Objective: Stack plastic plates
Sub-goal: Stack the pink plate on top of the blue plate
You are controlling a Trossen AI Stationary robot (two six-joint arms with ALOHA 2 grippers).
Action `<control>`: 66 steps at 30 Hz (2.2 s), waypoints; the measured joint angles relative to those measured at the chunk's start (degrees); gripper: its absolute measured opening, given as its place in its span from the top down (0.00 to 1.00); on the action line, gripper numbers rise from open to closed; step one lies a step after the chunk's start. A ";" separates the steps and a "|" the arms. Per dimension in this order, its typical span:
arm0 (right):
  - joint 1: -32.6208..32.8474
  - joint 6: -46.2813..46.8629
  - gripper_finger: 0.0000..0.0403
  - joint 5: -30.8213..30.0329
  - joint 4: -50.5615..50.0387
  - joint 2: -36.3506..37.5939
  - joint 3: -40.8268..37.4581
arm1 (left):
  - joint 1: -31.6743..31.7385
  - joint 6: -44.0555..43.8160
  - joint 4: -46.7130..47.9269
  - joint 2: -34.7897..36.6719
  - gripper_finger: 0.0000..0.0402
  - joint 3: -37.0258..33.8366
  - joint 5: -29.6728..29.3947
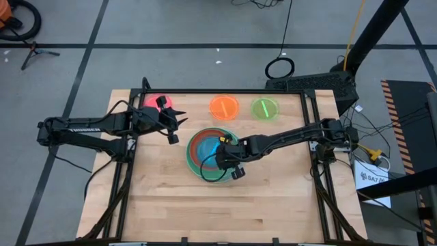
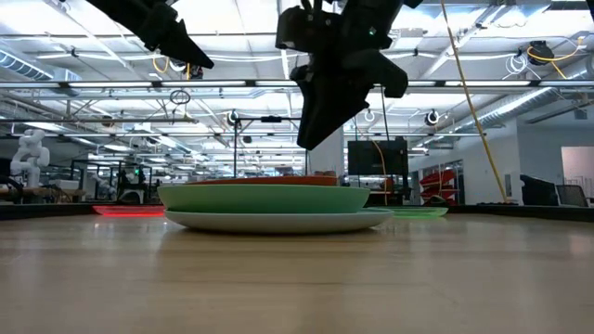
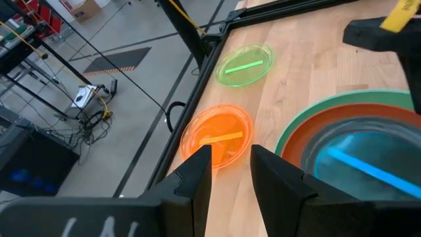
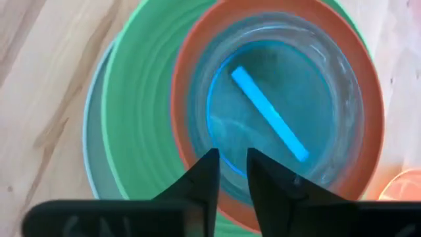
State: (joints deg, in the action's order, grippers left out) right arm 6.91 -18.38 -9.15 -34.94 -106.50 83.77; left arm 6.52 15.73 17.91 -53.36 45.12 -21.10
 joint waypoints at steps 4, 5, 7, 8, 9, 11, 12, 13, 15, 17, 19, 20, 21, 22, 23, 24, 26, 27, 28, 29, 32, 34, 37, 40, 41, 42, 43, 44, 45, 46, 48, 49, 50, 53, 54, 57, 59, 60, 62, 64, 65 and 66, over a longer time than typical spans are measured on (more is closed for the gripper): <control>-0.53 3.14 0.75 0.00 -0.53 0.00 0.00 | 0.00 -0.80 0.02 0.01 0.72 0.00 0.00; -0.62 3.95 0.74 0.00 -0.89 0.00 0.00 | -0.02 -0.88 0.00 0.00 0.72 0.00 0.01; -0.86 5.34 0.74 0.00 -1.88 0.00 0.00 | 0.00 -1.27 0.02 0.02 0.72 0.00 -0.01; -0.96 6.01 0.74 -0.04 -2.49 0.00 0.00 | 0.00 -1.37 0.04 0.00 0.72 0.00 -0.01; -0.98 6.65 0.74 -0.11 -3.39 0.00 0.00 | -0.01 -1.52 0.04 0.00 0.72 0.00 0.00; -0.95 7.60 0.75 -1.46 -6.08 0.00 0.00 | 0.00 -1.97 0.10 0.00 0.72 0.00 0.01; -0.95 8.03 0.76 -2.15 -7.42 0.04 0.00 | -0.01 -2.36 0.26 0.00 0.72 0.00 0.00; -0.95 8.50 0.76 -3.03 -8.78 0.21 -0.02 | 0.00 -2.72 0.41 0.01 0.72 0.00 0.01; -0.95 9.22 0.77 -3.53 -11.13 0.67 -0.02 | 0.00 -3.40 0.42 0.00 0.72 0.00 -0.01; -0.93 9.60 0.78 -4.25 -12.52 1.48 -0.18 | -0.02 -3.89 0.44 0.01 0.72 0.00 0.01; -0.93 9.48 0.79 -4.31 -12.29 3.08 -1.24 | -0.01 -4.25 0.47 0.01 0.72 0.00 -0.01; -0.93 9.17 0.80 -4.31 -11.58 4.25 -2.33 | -0.01 -4.36 0.48 0.00 0.72 0.00 0.00; -0.96 8.79 0.80 -4.31 -10.39 5.53 -3.62 | 0.00 -4.57 0.48 0.02 0.72 0.00 -0.01; -1.03 8.43 0.81 -4.30 -8.75 7.05 -5.16 | 0.00 -4.95 0.51 0.02 0.72 0.00 -0.01; -1.20 7.91 0.81 -4.28 -6.62 8.84 -7.06 | 0.00 -5.34 0.60 0.00 0.72 0.00 -0.01; -1.35 7.52 0.81 -4.30 -4.15 10.61 -9.07 | 0.00 -5.65 0.66 0.00 0.72 0.00 0.01; -1.87 6.46 0.82 -4.31 1.26 14.53 -13.65 | 0.00 -6.16 0.70 0.00 0.72 0.00 -0.01; -2.24 5.88 0.82 -4.28 4.57 16.48 -15.98 | 0.00 -6.53 0.74 0.00 0.72 0.00 -0.01; -2.65 5.32 0.82 -4.29 7.86 18.36 -18.28 | 0.00 -6.98 0.72 0.01 0.72 0.00 -0.01; -3.14 4.67 0.82 -4.28 11.22 20.29 -20.67 | 0.00 -7.39 0.73 0.02 0.72 0.00 -0.01; -4.51 2.65 0.82 -4.25 20.59 25.55 -27.42 | 0.03 -8.83 0.69 0.00 0.72 0.00 0.00; -5.42 1.18 0.82 -4.13 26.50 28.61 -31.55 | 0.39 -10.14 0.42 0.00 0.72 0.00 -0.01; -6.81 -1.23 0.82 -2.57 34.42 32.42 -36.90 | 1.43 -12.92 0.15 0.00 0.72 0.00 -0.01; -8.50 -2.80 0.82 0.93 41.30 35.40 -41.07 | 2.59 -15.28 0.24 -0.09 0.72 0.00 -0.01; -9.06 -3.19 0.82 2.72 43.10 36.32 -42.28 | 2.97 -15.93 0.20 -0.45 0.72 0.03 -0.03; -9.63 -3.46 0.82 4.66 44.25 37.27 -43.37 | 3.28 -16.46 0.21 -0.76 0.72 0.07 -0.03; -10.26 -3.75 0.82 6.34 45.50 38.12 -44.32 | 3.62 -16.89 0.48 -1.02 0.72 0.07 -0.03; -10.81 -3.97 0.82 7.81 46.67 38.86 -45.07 | 3.93 -17.20 0.47 -1.50 0.72 0.07 -0.03; -11.43 -4.23 0.82 9.03 47.33 39.72 -45.84 | 4.23 -17.60 -0.03 -2.18 0.72 0.07 -0.01; -12.04 -4.53 0.82 9.64 47.23 40.88 -46.59 | 4.47 -18.01 -0.20 -2.88 0.72 0.09 -0.03; -13.19 -4.78 0.82 10.47 47.11 42.75 -47.82 | 4.93 -18.83 0.31 -4.55 0.72 0.07 -0.02; -13.83 -4.80 0.82 10.75 47.30 43.80 -48.49 | 5.11 -19.08 0.15 -5.41 0.72 0.07 -0.01; -14.27 -4.75 0.82 10.93 47.16 45.05 -49.41 | 5.18 -19.39 0.10 -6.30 0.72 0.07 -0.03; -15.58 -4.58 0.82 10.93 47.16 48.74 -52.03 | 5.45 -19.74 1.30 -8.85 0.72 0.07 -0.01; -16.03 -4.55 0.82 10.91 47.08 50.14 -53.02 | 5.48 -19.93 1.46 -9.63 0.72 0.07 -0.02; -17.35 -4.40 0.82 10.80 47.13 54.09 -55.41 | 6.19 -21.51 2.02 -11.57 0.72 0.07 -0.59; -18.18 -3.99 0.82 10.80 47.10 56.47 -56.62 | 6.96 -22.65 1.79 -12.71 0.72 0.07 -1.08; -18.60 -3.75 0.82 10.80 47.16 57.56 -57.16 | 7.49 -23.08 1.91 -13.18 0.72 0.07 -1.10; -19.30 -3.32 0.82 10.78 47.15 59.40 -58.21 | 8.73 -24.42 2.10 -13.91 0.72 0.07 -1.10; -19.77 -2.78 0.82 10.76 47.11 60.70 -58.96 | 10.23 -26.26 2.12 -14.53 0.72 0.07 -1.11; -19.99 -2.45 0.82 10.75 47.06 61.15 -59.13 | 10.98 -27.37 2.31 -14.88 0.72 0.11 -1.12; -20.21 -2.13 0.82 10.75 47.08 61.50 -59.19 | 11.80 -28.51 3.06 -15.14 0.72 0.28 -1.10</control>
State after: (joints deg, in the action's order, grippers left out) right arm -13.30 -20.51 1.61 12.14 -45.00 24.58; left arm 18.33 -12.79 20.97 -68.50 45.40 -22.20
